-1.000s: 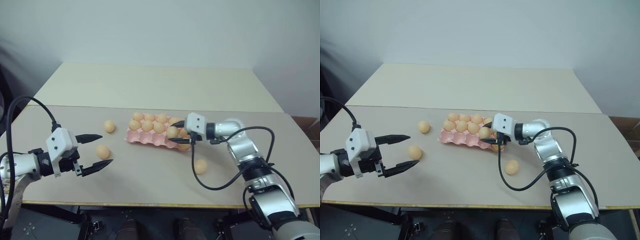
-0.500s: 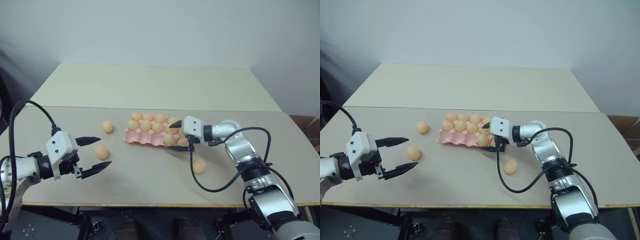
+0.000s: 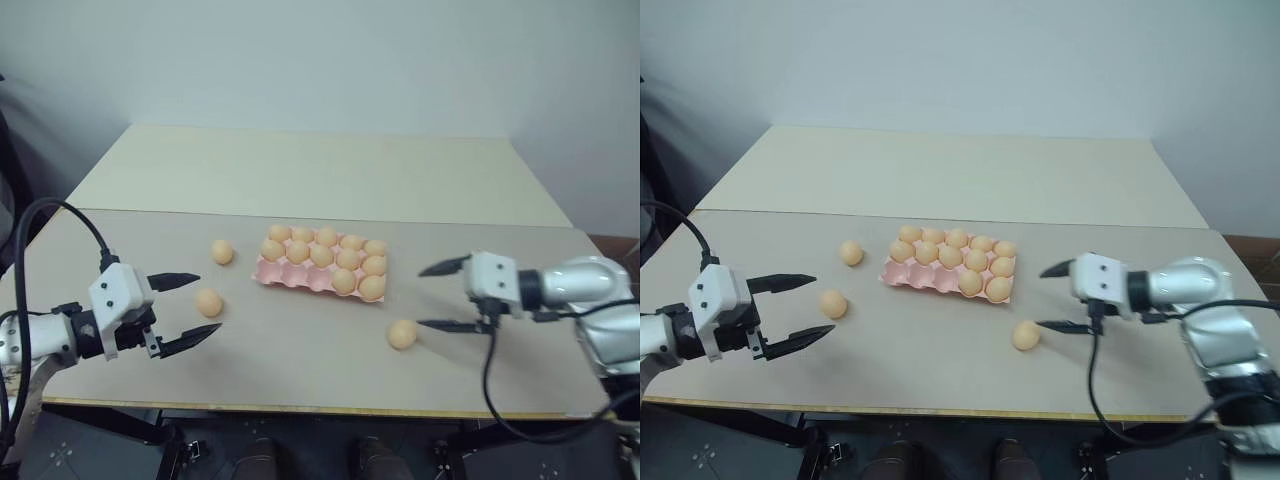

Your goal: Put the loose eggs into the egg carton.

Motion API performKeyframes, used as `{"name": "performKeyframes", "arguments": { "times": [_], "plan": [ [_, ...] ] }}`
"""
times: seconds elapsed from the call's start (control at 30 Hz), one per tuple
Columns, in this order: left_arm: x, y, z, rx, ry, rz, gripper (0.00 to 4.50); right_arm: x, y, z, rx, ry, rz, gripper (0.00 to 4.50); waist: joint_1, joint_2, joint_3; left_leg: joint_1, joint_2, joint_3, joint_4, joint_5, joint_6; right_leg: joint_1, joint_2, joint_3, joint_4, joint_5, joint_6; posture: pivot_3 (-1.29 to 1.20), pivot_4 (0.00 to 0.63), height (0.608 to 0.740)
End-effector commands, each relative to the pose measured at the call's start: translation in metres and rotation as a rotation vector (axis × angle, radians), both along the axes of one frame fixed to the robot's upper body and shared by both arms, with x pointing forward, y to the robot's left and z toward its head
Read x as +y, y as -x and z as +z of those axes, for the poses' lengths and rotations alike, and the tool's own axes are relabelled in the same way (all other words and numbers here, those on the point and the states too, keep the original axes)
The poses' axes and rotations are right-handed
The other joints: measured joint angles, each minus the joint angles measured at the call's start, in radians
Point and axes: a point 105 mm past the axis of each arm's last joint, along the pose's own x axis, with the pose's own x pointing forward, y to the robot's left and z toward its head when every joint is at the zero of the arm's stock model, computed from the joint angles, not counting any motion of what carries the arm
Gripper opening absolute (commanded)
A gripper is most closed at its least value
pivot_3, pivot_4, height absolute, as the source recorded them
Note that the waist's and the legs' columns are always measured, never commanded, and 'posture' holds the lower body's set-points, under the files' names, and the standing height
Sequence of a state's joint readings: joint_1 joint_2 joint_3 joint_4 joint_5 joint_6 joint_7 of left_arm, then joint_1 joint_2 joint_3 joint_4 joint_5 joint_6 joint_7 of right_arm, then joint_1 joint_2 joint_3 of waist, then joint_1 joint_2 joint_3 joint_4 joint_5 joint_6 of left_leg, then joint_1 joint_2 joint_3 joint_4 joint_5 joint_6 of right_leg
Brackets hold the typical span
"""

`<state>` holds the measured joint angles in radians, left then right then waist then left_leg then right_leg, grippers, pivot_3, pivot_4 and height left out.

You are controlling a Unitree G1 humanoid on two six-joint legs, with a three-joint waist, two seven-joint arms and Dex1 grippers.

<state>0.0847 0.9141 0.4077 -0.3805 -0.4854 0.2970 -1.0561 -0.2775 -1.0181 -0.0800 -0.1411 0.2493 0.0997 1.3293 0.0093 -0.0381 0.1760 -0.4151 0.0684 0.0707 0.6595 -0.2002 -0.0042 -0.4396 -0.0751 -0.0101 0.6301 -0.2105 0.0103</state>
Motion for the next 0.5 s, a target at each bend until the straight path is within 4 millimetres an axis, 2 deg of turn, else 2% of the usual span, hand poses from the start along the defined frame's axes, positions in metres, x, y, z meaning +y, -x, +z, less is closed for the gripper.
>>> {"name": "performKeyframes", "arguments": {
  "times": [0.03,0.2,0.5],
  "plan": [
    [0.004,0.003,0.011,-0.049,-0.031,-0.005,4.5,-0.012,0.017,0.022,-0.031,0.021,-0.003,4.49,-0.004,0.0,0.0,0.0,0.0,0.0,0.0,0.0,0.0,0.0,0.0,0.0,0.0,0.0,0.0,0.0,0.15,0.74],
    [0.009,0.005,0.009,-0.039,-0.03,0.009,4.5,-0.028,0.031,0.026,-0.011,0.056,-0.055,4.49,-0.005,0.0,0.0,0.001,0.0,0.0,0.0,0.0,0.0,0.0,0.0,0.0,0.0,0.0,0.0,0.0,0.15,0.74],
    [0.013,0.002,0.012,-0.042,-0.034,0.013,4.5,-0.034,0.034,0.024,-0.016,0.063,-0.092,4.49,0.001,0.0,0.0,0.0,0.0,0.0,0.0,0.0,0.0,0.0,0.0,0.0,0.0,0.0,0.0,0.0,0.15,0.74]
  ]
}}
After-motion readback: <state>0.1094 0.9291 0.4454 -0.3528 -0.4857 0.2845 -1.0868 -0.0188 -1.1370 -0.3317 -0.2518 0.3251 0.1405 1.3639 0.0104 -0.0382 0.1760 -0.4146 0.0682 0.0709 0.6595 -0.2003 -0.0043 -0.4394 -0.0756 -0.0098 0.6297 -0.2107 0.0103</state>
